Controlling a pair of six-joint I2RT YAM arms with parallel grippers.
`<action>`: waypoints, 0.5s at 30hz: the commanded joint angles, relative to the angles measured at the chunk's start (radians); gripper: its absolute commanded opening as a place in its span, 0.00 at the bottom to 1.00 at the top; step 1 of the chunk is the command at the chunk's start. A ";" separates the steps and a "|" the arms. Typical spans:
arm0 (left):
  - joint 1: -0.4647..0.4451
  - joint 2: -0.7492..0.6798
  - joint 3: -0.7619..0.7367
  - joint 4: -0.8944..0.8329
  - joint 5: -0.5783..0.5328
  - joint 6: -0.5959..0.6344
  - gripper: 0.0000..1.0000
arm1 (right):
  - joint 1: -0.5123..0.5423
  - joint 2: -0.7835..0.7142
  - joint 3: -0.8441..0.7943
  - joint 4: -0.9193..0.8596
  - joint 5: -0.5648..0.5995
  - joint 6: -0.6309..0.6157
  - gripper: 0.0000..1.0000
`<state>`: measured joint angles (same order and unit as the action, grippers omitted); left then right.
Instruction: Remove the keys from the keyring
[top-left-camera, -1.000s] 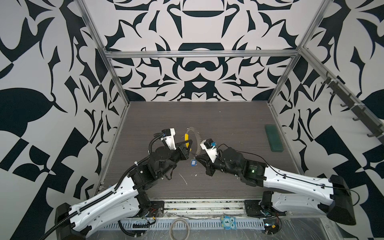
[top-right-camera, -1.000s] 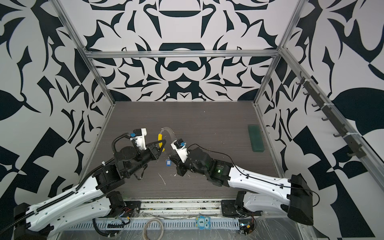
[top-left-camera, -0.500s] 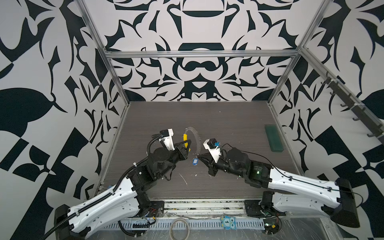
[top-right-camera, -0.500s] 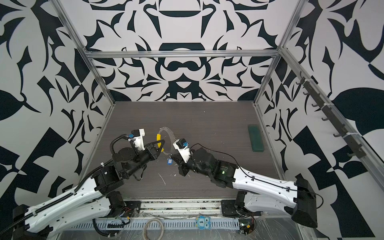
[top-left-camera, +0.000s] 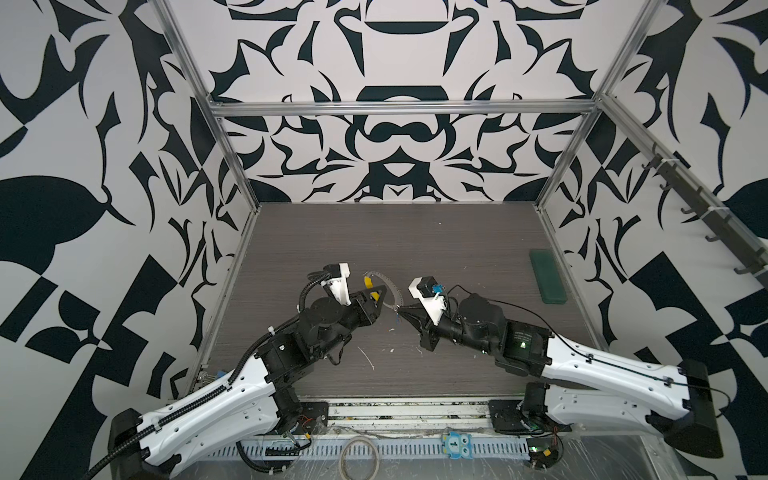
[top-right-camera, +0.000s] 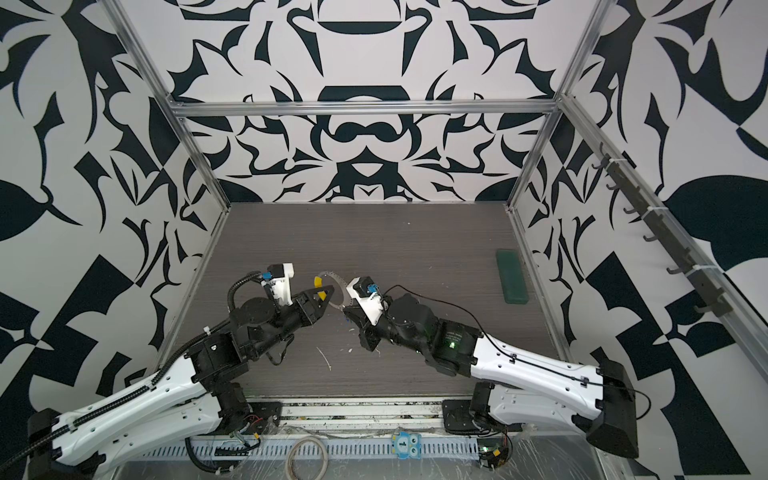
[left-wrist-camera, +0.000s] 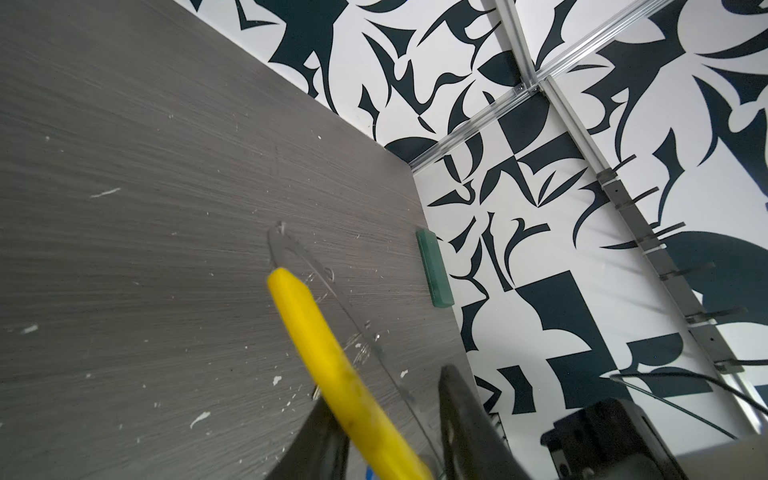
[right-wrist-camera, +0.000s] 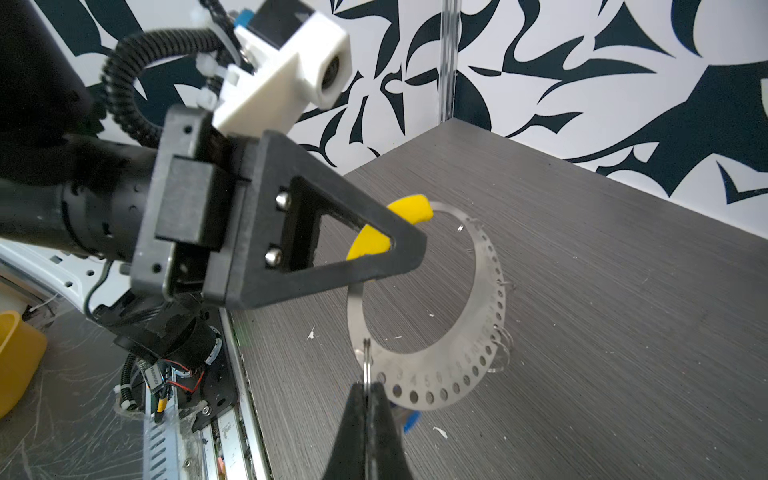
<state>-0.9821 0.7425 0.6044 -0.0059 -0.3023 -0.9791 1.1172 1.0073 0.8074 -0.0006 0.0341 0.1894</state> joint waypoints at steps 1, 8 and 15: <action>-0.002 -0.054 -0.036 -0.042 0.014 -0.015 0.42 | -0.004 -0.013 0.072 -0.003 0.000 -0.045 0.00; -0.003 -0.158 -0.095 -0.080 0.066 -0.015 0.46 | -0.078 -0.031 0.072 -0.019 -0.063 -0.051 0.00; -0.003 -0.236 -0.108 -0.164 0.150 0.057 0.50 | -0.150 -0.057 0.080 -0.069 -0.187 -0.058 0.00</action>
<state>-0.9829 0.5362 0.5117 -0.1249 -0.2016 -0.9665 0.9760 0.9791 0.8375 -0.0761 -0.0860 0.1490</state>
